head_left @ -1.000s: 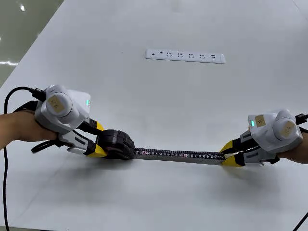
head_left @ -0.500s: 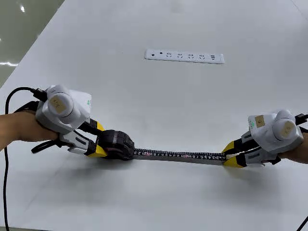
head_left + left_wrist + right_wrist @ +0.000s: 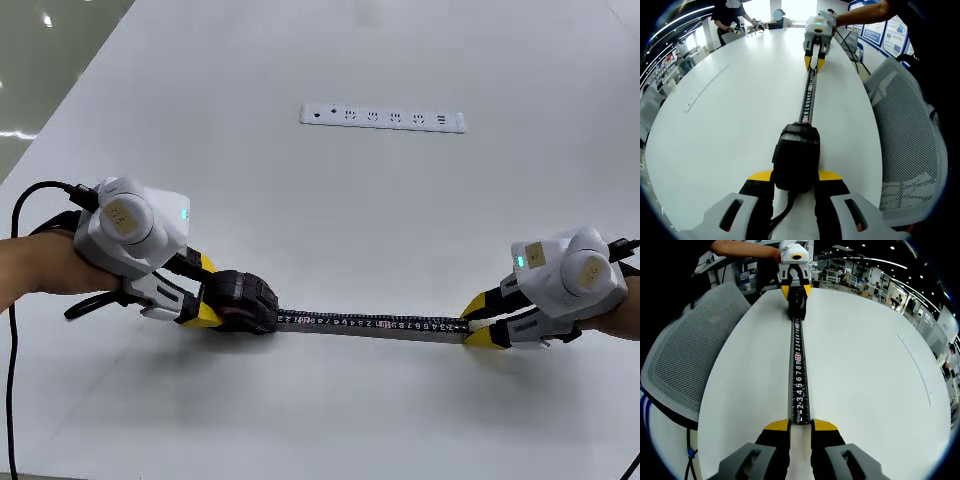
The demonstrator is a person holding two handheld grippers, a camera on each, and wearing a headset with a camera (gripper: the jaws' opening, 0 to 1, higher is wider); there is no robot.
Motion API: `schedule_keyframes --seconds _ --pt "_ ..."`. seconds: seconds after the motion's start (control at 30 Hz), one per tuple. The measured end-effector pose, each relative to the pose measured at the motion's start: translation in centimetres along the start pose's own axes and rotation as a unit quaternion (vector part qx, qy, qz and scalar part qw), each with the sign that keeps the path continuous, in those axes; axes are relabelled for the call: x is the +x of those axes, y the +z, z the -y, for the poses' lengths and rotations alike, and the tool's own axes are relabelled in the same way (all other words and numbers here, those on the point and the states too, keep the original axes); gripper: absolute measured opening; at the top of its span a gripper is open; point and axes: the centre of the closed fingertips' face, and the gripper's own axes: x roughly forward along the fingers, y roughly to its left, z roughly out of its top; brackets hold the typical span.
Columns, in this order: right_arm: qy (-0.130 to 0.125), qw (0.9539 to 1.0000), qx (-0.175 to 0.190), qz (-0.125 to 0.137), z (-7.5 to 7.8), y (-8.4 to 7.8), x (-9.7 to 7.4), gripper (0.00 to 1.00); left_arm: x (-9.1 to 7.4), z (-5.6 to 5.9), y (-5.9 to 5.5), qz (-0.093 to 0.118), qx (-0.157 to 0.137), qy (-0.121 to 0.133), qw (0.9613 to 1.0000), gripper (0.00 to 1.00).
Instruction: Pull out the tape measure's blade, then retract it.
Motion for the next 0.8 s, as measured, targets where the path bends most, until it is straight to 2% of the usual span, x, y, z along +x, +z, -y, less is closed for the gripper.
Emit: schedule_keyframes --seconds 0.23,0.37,0.57,0.8 --pt "-0.006 1.0000 0.002 -0.001 0.2 -0.2 -0.2 0.15 -0.1 0.0 0.0 -0.003 0.009 0.002 1.0000 0.26" --pt "-0.010 0.9999 0.004 0.001 0.3 -0.1 -0.6 0.18 -0.1 -0.2 -0.3 -0.016 0.008 0.008 0.9998 0.28" --pt "-0.013 0.9999 0.004 -0.004 0.0 -0.4 -0.9 0.24 -0.5 -0.1 -0.5 -0.019 -0.002 0.012 0.9997 0.39" --pt "-0.019 0.9997 0.013 -0.001 -0.6 -0.6 -1.2 0.33 -0.9 0.5 -1.0 -0.022 -0.020 0.016 0.9994 0.47"
